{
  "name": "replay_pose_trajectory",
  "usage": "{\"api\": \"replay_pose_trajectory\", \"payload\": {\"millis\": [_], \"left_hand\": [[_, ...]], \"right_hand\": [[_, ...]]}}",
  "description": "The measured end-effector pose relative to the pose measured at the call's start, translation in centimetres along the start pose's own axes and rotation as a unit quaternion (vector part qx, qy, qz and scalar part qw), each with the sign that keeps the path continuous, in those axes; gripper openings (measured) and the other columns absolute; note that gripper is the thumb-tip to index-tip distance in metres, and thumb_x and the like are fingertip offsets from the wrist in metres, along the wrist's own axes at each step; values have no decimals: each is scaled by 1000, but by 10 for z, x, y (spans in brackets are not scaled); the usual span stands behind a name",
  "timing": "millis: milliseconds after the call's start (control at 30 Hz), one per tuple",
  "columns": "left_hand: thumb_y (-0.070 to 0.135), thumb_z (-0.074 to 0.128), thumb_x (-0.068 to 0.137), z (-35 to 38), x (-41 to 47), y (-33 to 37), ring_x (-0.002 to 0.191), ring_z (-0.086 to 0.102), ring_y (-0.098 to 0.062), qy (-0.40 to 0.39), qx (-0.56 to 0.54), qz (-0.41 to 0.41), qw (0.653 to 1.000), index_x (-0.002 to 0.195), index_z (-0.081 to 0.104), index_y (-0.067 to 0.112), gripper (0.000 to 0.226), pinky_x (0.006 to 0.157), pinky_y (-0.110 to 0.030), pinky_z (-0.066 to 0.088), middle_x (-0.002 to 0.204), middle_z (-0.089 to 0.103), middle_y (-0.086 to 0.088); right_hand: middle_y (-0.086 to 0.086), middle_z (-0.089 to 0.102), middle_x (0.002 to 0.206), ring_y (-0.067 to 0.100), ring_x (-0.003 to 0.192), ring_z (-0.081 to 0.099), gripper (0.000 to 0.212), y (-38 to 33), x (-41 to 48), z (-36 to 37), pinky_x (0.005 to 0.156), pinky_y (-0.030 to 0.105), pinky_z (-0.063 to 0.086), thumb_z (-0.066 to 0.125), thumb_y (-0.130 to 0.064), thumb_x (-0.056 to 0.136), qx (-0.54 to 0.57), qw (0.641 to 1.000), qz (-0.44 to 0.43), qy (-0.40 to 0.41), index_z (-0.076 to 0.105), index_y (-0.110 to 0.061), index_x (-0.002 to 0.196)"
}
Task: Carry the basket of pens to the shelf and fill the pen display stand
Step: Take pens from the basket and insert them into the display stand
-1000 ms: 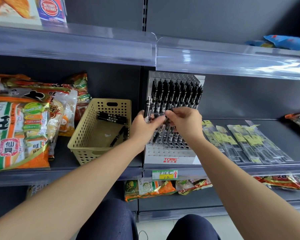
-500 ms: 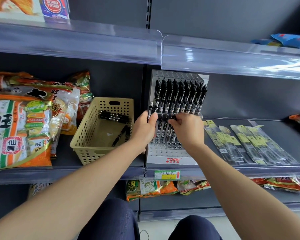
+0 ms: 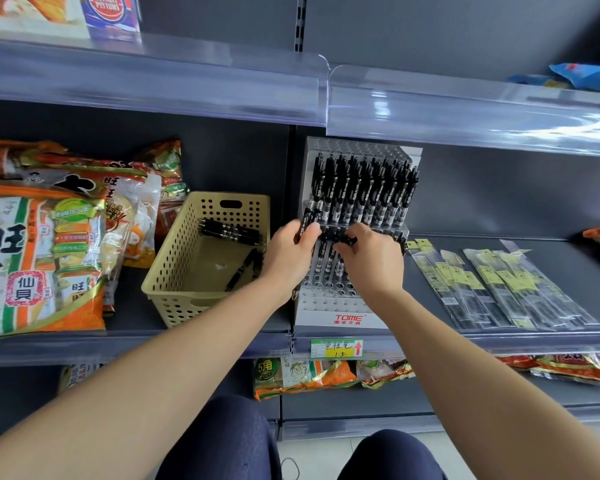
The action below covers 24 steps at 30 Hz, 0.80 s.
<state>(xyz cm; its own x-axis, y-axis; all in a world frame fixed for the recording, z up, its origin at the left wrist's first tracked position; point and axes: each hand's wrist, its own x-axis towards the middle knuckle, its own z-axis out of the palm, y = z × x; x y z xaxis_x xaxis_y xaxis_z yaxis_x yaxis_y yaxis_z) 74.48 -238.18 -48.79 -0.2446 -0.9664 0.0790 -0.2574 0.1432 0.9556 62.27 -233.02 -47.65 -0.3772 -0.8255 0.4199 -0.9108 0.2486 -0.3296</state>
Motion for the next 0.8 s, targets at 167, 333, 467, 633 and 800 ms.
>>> {"api": "replay_pose_trajectory", "payload": {"millis": [167, 333, 467, 633, 800], "left_hand": [[50, 44, 94, -1, -1, 2, 126, 47, -20, -2, -3, 7, 1000, 133, 53, 12, 55, 108, -45, 38, 137, 52, -5], [48, 44, 96, -2, 1, 3, 131, 43, -19, -6, -8, 13, 1000, 137, 50, 13, 54, 110, -41, 35, 143, 47, -2], [48, 48, 94, 0, -1, 4, 131, 43, -19, -6, -15, 8, 1000, 140, 47, 14, 57, 111, -42, 35, 144, 47, -2], [44, 57, 92, -1, -2, 5, 125, 49, -19, -8, -38, 2, 999, 134, 53, 10, 54, 108, -39, 39, 134, 54, -2], [46, 67, 84, 0, -7, 8, 116, 56, -34, -28, -75, -14, 997, 126, 59, 13, 54, 98, -50, 48, 122, 62, -15]], "right_hand": [[12, 69, 84, 29, 74, 64, 28, -2, 4, -1, 59, 30, 49, 59, -30, 92, 4, 1000, 14, -10, 62, -8, 108], [11, 68, 85, 28, 71, 60, 31, -5, 2, -3, 61, 33, 50, 58, -27, 94, -8, 1000, 4, -20, 52, -7, 117], [11, 66, 82, 28, 64, 55, 29, -3, 0, 0, 55, 33, 44, 55, -27, 95, -25, 999, -11, -27, 43, -8, 114], [9, 68, 78, 30, 68, 63, 32, 0, 2, -3, 57, 33, 49, 56, -35, 94, -38, 999, -25, -16, 47, -10, 112], [4, 60, 58, 18, 49, 52, 27, -11, 1, -11, 50, 26, 41, 50, -30, 97, 195, 979, -44, 45, 66, -10, 89]]}}
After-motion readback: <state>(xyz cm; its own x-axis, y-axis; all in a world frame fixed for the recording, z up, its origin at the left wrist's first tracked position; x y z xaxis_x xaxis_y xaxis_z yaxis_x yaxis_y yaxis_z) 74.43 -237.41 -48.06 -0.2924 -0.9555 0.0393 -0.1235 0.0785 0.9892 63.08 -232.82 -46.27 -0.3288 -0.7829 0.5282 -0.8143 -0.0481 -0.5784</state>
